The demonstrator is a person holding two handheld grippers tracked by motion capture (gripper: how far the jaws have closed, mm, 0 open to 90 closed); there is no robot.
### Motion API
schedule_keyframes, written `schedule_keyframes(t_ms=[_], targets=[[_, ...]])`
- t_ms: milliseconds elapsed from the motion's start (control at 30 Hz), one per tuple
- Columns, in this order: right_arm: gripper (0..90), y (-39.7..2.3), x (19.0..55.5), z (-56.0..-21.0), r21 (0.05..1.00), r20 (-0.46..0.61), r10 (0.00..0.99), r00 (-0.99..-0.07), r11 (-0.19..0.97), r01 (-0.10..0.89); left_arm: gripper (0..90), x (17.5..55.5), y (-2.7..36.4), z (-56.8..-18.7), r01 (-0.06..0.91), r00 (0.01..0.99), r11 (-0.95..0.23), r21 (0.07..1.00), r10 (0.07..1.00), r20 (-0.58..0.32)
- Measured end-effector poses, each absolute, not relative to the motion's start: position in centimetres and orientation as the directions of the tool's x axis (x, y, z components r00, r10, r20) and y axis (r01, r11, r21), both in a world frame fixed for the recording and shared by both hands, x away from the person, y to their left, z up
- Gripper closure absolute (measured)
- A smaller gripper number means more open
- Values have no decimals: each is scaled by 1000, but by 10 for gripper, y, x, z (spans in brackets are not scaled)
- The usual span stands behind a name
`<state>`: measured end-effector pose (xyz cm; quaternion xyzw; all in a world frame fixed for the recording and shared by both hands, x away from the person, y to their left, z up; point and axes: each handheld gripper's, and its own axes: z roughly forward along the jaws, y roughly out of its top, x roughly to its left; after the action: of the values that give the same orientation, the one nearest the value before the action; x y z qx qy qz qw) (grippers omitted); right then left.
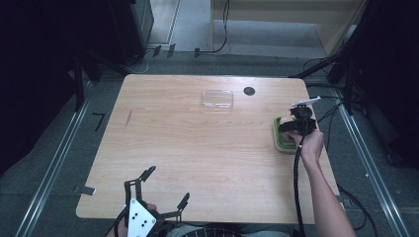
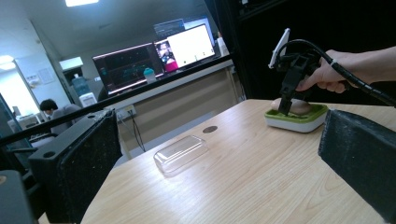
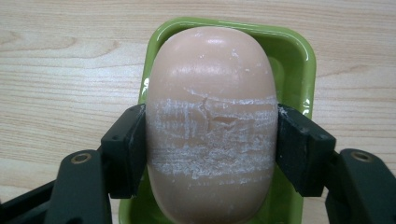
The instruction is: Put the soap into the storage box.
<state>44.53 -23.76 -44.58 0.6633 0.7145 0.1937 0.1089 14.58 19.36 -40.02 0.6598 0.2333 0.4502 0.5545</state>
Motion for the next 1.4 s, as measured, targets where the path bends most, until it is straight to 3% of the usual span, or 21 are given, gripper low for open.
schedule_keyframes(t_ms=[1400], targets=[[330, -239, 446, -456, 412, 104, 992, -72, 23, 911, 0, 147, 192, -400, -192, 491, -275, 942, 804, 335]])
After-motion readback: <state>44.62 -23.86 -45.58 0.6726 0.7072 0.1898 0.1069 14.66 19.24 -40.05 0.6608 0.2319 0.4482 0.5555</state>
